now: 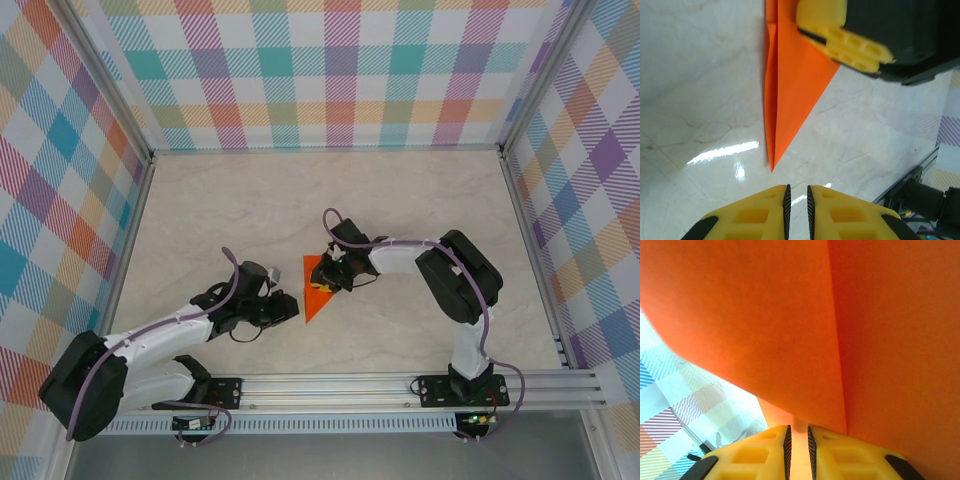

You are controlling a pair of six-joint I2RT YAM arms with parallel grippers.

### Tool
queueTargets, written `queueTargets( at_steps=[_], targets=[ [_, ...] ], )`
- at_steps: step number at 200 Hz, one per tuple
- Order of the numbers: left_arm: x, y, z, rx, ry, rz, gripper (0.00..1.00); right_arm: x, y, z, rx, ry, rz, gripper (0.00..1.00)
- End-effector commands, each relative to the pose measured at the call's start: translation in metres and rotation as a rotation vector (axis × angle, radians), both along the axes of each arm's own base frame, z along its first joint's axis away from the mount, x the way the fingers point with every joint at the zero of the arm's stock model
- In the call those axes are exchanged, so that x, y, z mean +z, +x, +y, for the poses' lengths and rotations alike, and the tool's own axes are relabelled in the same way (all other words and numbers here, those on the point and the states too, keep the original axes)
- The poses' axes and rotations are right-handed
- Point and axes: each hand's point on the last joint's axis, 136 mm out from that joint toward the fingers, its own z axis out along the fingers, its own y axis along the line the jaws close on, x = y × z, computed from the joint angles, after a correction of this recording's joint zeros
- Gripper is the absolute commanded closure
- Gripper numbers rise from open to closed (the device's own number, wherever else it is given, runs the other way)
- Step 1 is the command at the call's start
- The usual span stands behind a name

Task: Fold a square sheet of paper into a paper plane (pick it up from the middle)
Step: Fourth fold the wing at the center of the table.

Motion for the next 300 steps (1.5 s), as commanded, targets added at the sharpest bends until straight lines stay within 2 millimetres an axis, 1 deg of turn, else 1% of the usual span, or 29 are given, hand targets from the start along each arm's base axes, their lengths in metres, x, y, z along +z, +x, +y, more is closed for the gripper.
queueTargets(
  at_steps=[1, 15, 44, 64, 88, 105, 121, 136, 155, 165, 176, 192, 204, 217, 235, 246, 256, 274, 285, 300],
  targets=[
    [0.004, 0.018, 0.0, 0.077, 0.0, -0.005, 0.81, -0.061, -0.04, -0.035, -0.047, -0.218, 0.15, 0.8],
    [0.009, 0.029, -0.01, 0.079, -0.023, -0.016, 0.81, -0.059, -0.04, -0.034, -0.059, -0.217, 0.151, 0.79],
    [0.007, 0.046, -0.023, 0.073, -0.032, -0.023, 0.82, -0.052, -0.039, -0.032, -0.077, -0.208, 0.147, 0.79],
    [-0.001, 0.052, -0.03, 0.064, -0.025, -0.009, 0.83, -0.046, -0.038, -0.029, -0.077, -0.194, 0.143, 0.79],
    [-0.013, 0.056, -0.038, 0.051, -0.03, 0.016, 0.85, -0.044, -0.037, -0.03, -0.083, -0.195, 0.141, 0.79],
    [-0.022, 0.058, -0.038, 0.055, -0.006, 0.029, 0.87, -0.044, -0.037, -0.03, -0.082, -0.193, 0.141, 0.79],
    [-0.033, 0.057, -0.033, 0.063, 0.039, 0.052, 0.9, -0.043, -0.037, -0.029, -0.084, -0.19, 0.138, 0.79],
    [-0.048, 0.051, -0.021, 0.082, 0.115, 0.09, 0.93, -0.04, -0.035, -0.026, -0.078, -0.172, 0.123, 0.78],
    [-0.075, 0.034, 0.004, 0.102, 0.25, 0.172, 1.0, -0.033, -0.028, -0.022, -0.07, -0.161, 0.1, 0.78],
    [-0.087, 0.024, 0.013, 0.088, 0.305, 0.209, 1.0, -0.029, -0.025, -0.02, -0.064, -0.157, 0.087, 0.78],
    [-0.096, 0.014, 0.018, 0.075, 0.314, 0.232, 1.0, -0.023, -0.02, -0.017, -0.059, -0.152, 0.068, 0.78],
    [-0.104, 0.002, 0.031, 0.082, 0.35, 0.249, 1.0, -0.011, -0.011, -0.015, -0.054, -0.142, 0.029, 0.78],
    [-0.107, -0.004, 0.04, 0.079, 0.383, 0.255, 1.0, 0.0, -0.002, -0.017, -0.056, -0.135, -0.009, 0.78],
    [-0.108, -0.007, 0.044, 0.065, 0.4, 0.254, 1.0, 0.016, 0.007, -0.018, -0.053, -0.118, -0.058, 0.78],
    [-0.107, -0.008, 0.044, 0.051, 0.399, 0.243, 1.0, 0.036, 0.015, -0.017, -0.018, -0.105, -0.133, 0.78],
    [-0.105, -0.006, 0.041, 0.04, 0.392, 0.234, 1.0, 0.042, 0.015, -0.013, 0.009, -0.081, -0.161, 0.8],
    [-0.104, -0.005, 0.039, 0.032, 0.39, 0.231, 1.0, 0.043, 0.014, -0.008, 0.027, -0.037, -0.17, 0.82],
    [-0.102, -0.001, 0.034, 0.016, 0.38, 0.226, 1.0, 0.047, 0.008, 0.01, 0.066, 0.078, -0.175, 0.85],
    [-0.101, 0.0, 0.032, 0.011, 0.375, 0.225, 1.0, 0.044, 0.007, 0.015, 0.084, 0.08, -0.172, 0.88],
    [-0.101, 0.002, 0.031, 0.011, 0.375, 0.225, 1.0, 0.034, 0.006, 0.017, 0.09, 0.056, -0.155, 0.93]
  ],
)
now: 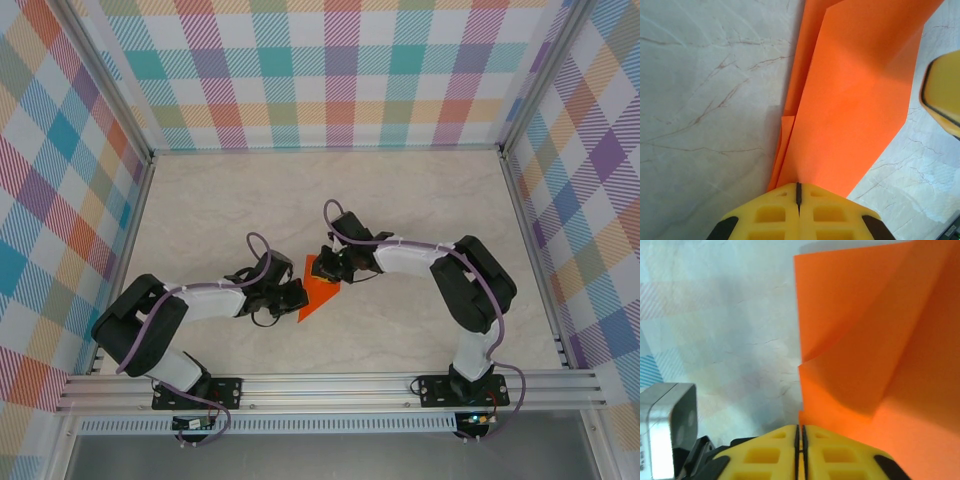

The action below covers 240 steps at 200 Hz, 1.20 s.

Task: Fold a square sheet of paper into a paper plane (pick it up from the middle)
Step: Fourth fold the wing at the center of the table.

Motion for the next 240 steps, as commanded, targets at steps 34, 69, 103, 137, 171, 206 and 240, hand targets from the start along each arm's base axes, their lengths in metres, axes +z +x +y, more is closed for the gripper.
queueTargets(
  at_steps=[34, 69, 103, 137, 171, 206, 240],
  targets=[
    [-0.051, -0.042, 0.047, -0.004, 0.234, 0.192, 1.0, -0.035, -0.002, 0.0, 0.022, -0.061, 0.019, 0.98],
    [-0.055, -0.046, 0.051, -0.008, 0.252, 0.205, 1.0, -0.051, 0.005, -0.009, -0.003, -0.076, 0.02, 1.0],
    [-0.062, -0.054, 0.063, -0.018, 0.311, 0.221, 1.0, -0.054, 0.018, -0.022, -0.041, -0.087, 0.007, 0.98],
    [-0.066, -0.06, 0.068, -0.027, 0.325, 0.231, 1.0, -0.053, 0.037, -0.032, -0.07, -0.073, -0.014, 0.95],
    [-0.067, -0.061, 0.069, -0.027, 0.322, 0.233, 1.0, -0.052, 0.06, -0.047, -0.108, -0.063, -0.039, 0.94],
    [-0.068, -0.062, 0.068, -0.033, 0.319, 0.235, 1.0, -0.057, 0.082, -0.062, -0.155, -0.041, -0.054, 0.92],
    [-0.068, -0.064, 0.068, -0.037, 0.31, 0.235, 1.0, -0.051, 0.096, -0.07, -0.171, -0.041, -0.079, 0.92]
  ],
)
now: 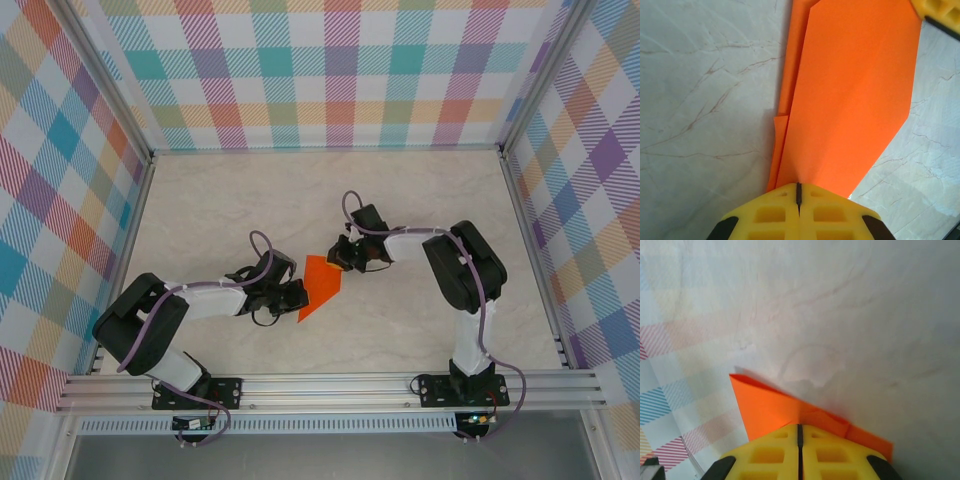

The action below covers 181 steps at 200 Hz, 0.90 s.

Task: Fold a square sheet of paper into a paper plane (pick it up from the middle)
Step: Fourth fold the wing at the center of the table.

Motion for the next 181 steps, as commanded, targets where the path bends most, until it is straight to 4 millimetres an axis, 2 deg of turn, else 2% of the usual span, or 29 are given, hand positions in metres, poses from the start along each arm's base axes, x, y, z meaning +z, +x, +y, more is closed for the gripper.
queueTargets(
  at_steps=[1, 34, 64, 89, 115, 130, 158, 181],
  targets=[
    [-0.064, -0.062, 0.067, 0.017, 0.29, 0.24, 1.0, -0.014, 0.029, -0.024, -0.065, -0.086, -0.063, 0.92],
    [-0.065, -0.063, 0.067, 0.016, 0.288, 0.24, 1.0, -0.006, 0.04, -0.029, -0.075, -0.078, -0.074, 0.91],
    [-0.063, -0.061, 0.064, 0.014, 0.28, 0.237, 1.0, 0.026, 0.043, -0.022, -0.06, -0.026, -0.115, 0.89],
    [-0.06, -0.059, 0.063, 0.016, 0.27, 0.229, 1.0, 0.053, 0.036, -0.017, -0.041, 0.018, -0.155, 0.88],
    [-0.058, -0.058, 0.063, 0.02, 0.267, 0.223, 1.0, 0.066, 0.016, -0.003, 0.009, 0.059, -0.162, 0.86],
    [-0.057, -0.057, 0.062, 0.022, 0.264, 0.218, 1.0, 0.066, -0.001, 0.013, 0.053, 0.094, -0.147, 0.87],
    [-0.056, -0.055, 0.059, 0.018, 0.255, 0.217, 1.0, 0.055, -0.027, 0.034, 0.097, 0.107, -0.099, 0.88],
    [-0.056, -0.054, 0.058, 0.018, 0.254, 0.217, 1.0, 0.037, -0.04, 0.038, 0.1, 0.08, -0.057, 0.89]
  ],
)
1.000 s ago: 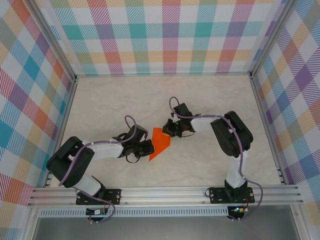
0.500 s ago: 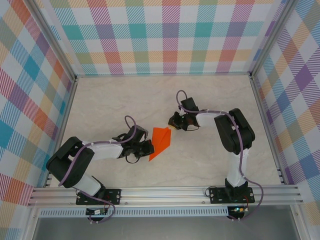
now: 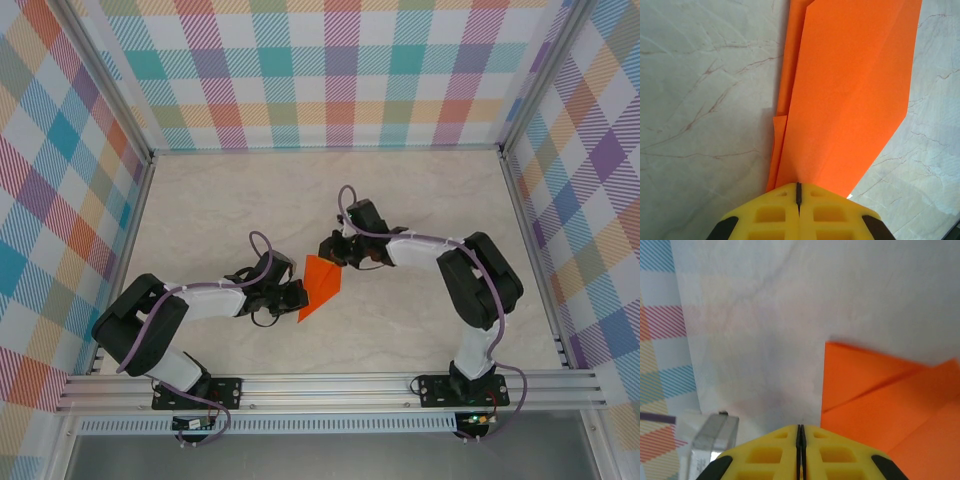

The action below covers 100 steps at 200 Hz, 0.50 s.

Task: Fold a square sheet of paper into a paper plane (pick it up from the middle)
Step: Fourth fold the wing at the center of the table.

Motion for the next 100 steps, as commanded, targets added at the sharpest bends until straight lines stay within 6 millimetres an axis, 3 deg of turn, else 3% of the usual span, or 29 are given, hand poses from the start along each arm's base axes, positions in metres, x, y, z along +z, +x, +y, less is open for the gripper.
queueTargets(
  at_steps=[1, 62, 100],
  targets=[
    [-0.058, -0.055, 0.059, 0.022, 0.266, 0.233, 1.0, -0.017, -0.014, 0.006, 0.007, 0.003, 0.06, 0.9],
    [-0.055, -0.055, 0.055, 0.015, 0.247, 0.235, 1.0, -0.064, -0.028, -0.006, -0.015, -0.09, 0.14, 0.92],
    [-0.018, -0.039, 0.04, -0.002, 0.188, 0.171, 0.99, -0.085, -0.038, -0.02, -0.029, -0.169, 0.178, 0.93]
  ],
)
